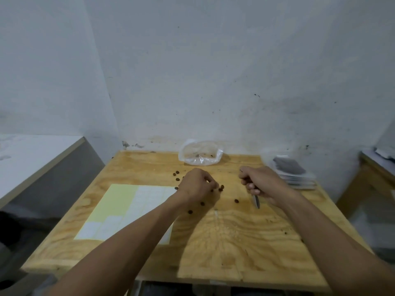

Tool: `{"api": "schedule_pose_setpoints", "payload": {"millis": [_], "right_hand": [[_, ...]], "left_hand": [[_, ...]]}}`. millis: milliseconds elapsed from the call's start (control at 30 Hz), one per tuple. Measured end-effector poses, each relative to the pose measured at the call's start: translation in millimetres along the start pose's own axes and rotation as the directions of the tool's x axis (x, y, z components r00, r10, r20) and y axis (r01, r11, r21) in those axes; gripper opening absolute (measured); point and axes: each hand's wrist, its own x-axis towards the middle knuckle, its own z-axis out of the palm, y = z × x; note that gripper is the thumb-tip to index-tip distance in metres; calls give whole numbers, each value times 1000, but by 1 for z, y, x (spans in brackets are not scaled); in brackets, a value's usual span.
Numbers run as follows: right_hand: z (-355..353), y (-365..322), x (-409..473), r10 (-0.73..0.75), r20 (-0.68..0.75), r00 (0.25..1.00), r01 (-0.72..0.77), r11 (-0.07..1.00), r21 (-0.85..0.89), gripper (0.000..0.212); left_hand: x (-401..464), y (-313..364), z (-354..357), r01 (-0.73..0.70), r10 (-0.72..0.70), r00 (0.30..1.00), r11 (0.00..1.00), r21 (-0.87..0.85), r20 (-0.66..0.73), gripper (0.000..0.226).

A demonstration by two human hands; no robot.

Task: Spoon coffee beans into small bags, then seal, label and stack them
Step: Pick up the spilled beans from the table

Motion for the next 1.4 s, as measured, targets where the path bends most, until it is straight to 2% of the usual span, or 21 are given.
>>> {"api": "schedule_pose_setpoints", "payload": {"millis": [67,167,267,400,467,500,533,567,600,633,700,733,767,800,867,967,1133,1200,1267,1333,1400], "right_hand": [[-2,5,-5,-12,23,1000,13,1000,-17,15],[-4,19,-12,-160,60,985,170,901,-399,29],[-2,30,-16,-257,64,964,246,780,-575,15],[3,29,-16,-311,83,947,293,722,-628,5],[5,25,-16,-222,68,973,222,807,-548,18],[6,20,-15,-115,57,992,128,910,-394,23],[7,17,-12,14,75,997,-2,987,-163,20],[10,11,-7,120,109,987,-128,989,75,13],[13,6,-4,176,135,975,-206,944,258,11],[16,2,0,189,136,972,-226,907,355,15],[24,-2,0,151,80,985,-169,933,317,18],[27,0,0,77,16,997,-78,982,172,16],[29,2,-1,-40,-41,998,39,999,-29,13],[30,6,0,-187,-79,979,164,958,-234,13],[28,15,6,-410,-37,911,347,815,-465,3],[27,22,13,-446,110,888,426,710,-561,16],[26,22,19,-440,102,892,392,643,-658,10],[24,17,19,-386,77,919,364,758,-541,25],[20,9,18,-164,24,986,165,967,-193,30],[15,2,19,93,63,994,-102,982,159,22],[12,0,21,167,110,980,-196,911,362,18]], "left_hand": [[-1,-4,-5,6,-6,1000,1000,-8,-9,17],[-3,-12,-8,-36,34,999,994,101,25,27],[-7,-13,-4,-50,51,999,995,81,-6,18],[-5,-9,0,-29,32,999,992,126,-23,17],[-4,-5,-2,-25,28,1000,974,227,-8,18],[-3,-2,-3,-20,19,1000,972,234,5,17],[-3,-1,-4,0,-3,1000,989,147,20,17],[-4,2,-6,57,-54,997,997,-52,54,20],[-6,5,-9,146,-120,987,942,-301,106,24],[-6,8,-11,247,-183,968,820,-517,171,25],[-8,13,-17,390,-244,920,508,-768,306,15],[-8,14,-20,423,-251,904,418,-804,346,10],[-8,14,-22,438,-247,897,400,-805,366,11],[-9,15,-24,440,-249,897,439,-783,365,16],[-12,15,-24,399,-266,917,646,-651,298,20],[-13,11,-19,225,-197,973,928,-298,121,21],[-12,2,-3,55,-53,997,998,-27,55,31],[-10,3,0,26,-27,999,999,24,34,39],[-8,4,4,0,-1,1000,999,54,16,40],[-5,4,6,-29,28,1000,996,81,14,27],[-2,3,8,-59,59,998,993,106,4,15]]}}
